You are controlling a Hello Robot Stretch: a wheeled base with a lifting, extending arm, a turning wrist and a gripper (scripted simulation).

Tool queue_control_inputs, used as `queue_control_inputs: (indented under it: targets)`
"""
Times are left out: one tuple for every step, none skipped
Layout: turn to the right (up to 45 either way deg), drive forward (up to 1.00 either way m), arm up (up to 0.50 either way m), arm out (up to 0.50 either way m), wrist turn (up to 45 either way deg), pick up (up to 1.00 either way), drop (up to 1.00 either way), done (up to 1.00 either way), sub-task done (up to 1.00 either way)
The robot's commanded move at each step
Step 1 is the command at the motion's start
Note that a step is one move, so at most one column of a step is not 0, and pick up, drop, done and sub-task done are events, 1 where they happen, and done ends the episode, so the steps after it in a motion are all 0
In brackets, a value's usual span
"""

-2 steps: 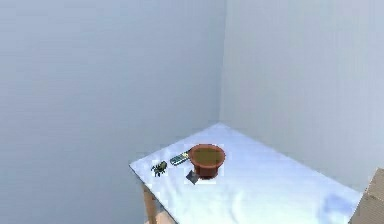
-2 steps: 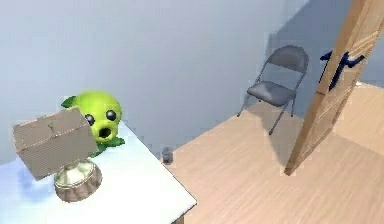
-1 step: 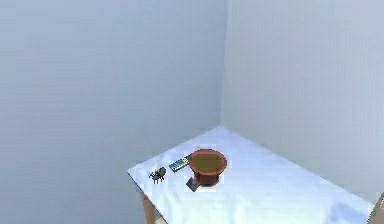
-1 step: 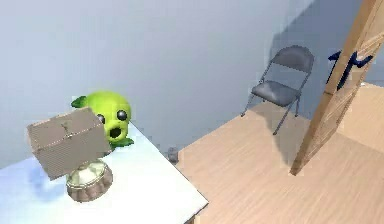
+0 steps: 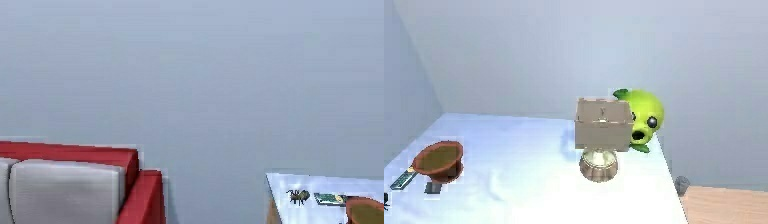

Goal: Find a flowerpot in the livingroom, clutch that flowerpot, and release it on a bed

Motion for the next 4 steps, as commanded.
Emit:
queue_control_inputs:
  targets:
    - [-33.0,0.00,0.00,0.00,0.0,0.00,0.00,0.00,0.00]
    - [0.0,0.00,0.50,0.00,0.0,0.00,0.00,0.00,0.00]
    - [0.0,0.00,0.34,0.00,0.0,0.00,0.00,0.00,0.00]
    - [0.0,0.00,0.00,0.48,0.0,0.00,0.00,0.00,0.00]
